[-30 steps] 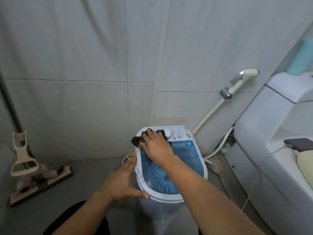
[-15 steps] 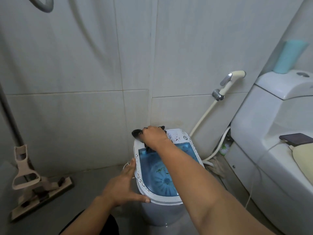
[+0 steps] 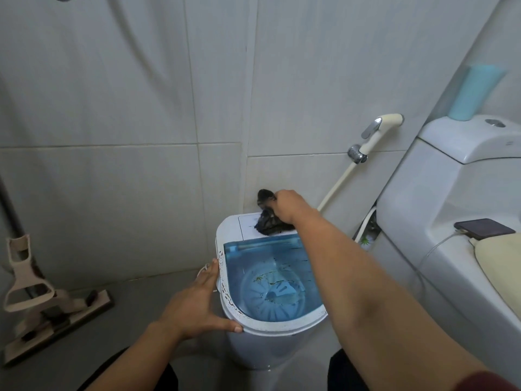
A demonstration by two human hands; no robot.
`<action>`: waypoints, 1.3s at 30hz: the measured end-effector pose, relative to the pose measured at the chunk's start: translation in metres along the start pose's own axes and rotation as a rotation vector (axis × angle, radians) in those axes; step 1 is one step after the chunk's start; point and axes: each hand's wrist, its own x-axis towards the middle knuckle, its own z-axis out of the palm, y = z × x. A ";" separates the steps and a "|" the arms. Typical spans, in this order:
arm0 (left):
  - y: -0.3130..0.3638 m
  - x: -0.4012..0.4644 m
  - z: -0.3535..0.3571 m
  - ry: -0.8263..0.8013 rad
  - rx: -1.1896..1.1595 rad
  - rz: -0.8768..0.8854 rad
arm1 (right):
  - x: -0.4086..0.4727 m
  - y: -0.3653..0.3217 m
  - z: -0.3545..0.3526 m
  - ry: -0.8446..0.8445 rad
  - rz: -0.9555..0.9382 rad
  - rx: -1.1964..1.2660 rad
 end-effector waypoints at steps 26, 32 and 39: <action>0.006 -0.001 -0.003 -0.029 -0.012 -0.018 | -0.082 0.037 0.063 0.126 0.021 -0.074; 0.009 0.000 -0.005 -0.035 0.004 -0.026 | -0.051 0.041 0.049 0.101 0.017 -0.119; 0.009 0.001 -0.006 -0.035 0.005 -0.016 | -0.025 0.031 0.042 0.105 0.071 -0.002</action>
